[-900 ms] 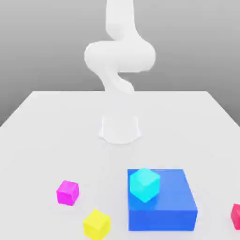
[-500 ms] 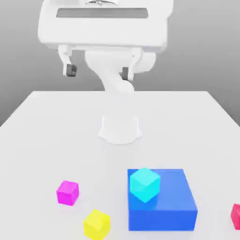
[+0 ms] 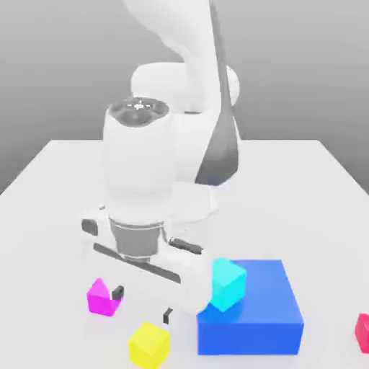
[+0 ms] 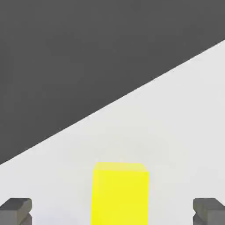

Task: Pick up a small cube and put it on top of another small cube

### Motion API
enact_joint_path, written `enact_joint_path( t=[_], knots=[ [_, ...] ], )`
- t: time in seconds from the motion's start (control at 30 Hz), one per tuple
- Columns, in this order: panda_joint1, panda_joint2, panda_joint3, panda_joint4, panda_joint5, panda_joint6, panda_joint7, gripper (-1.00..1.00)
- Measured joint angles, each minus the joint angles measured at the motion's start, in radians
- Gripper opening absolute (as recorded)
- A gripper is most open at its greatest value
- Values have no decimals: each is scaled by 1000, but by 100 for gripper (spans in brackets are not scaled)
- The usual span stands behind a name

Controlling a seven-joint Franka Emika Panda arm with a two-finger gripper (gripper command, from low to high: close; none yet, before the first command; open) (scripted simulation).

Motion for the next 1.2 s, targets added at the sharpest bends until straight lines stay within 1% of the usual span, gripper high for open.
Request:
enact_joint_path(
  t=[0.1,0.13,0.37,0.5,0.57,0.77,0.97,1.03,1.1,1.13,1.2],
  knots=[
    [10,109,-14,18,-13,83,14,0],
    [16,144,-21,25,-18,111,19,-100],
    [16,153,-21,26,-21,118,21,-100],
    [2,32,-3,2,2,22,4,-100],
    [12,-12,21,20,19,-25,-1,-100],
    [179,-1,143,128,-16,-125,88,-100],
    [364,19,249,210,-72,-203,195,-100],
    [442,62,264,239,-124,-203,251,-100],
    [491,132,242,255,-172,-157,292,-100],
    [509,167,226,260,-193,-129,308,100],
    [509,167,226,260,-193,-129,308,100]
  ],
)
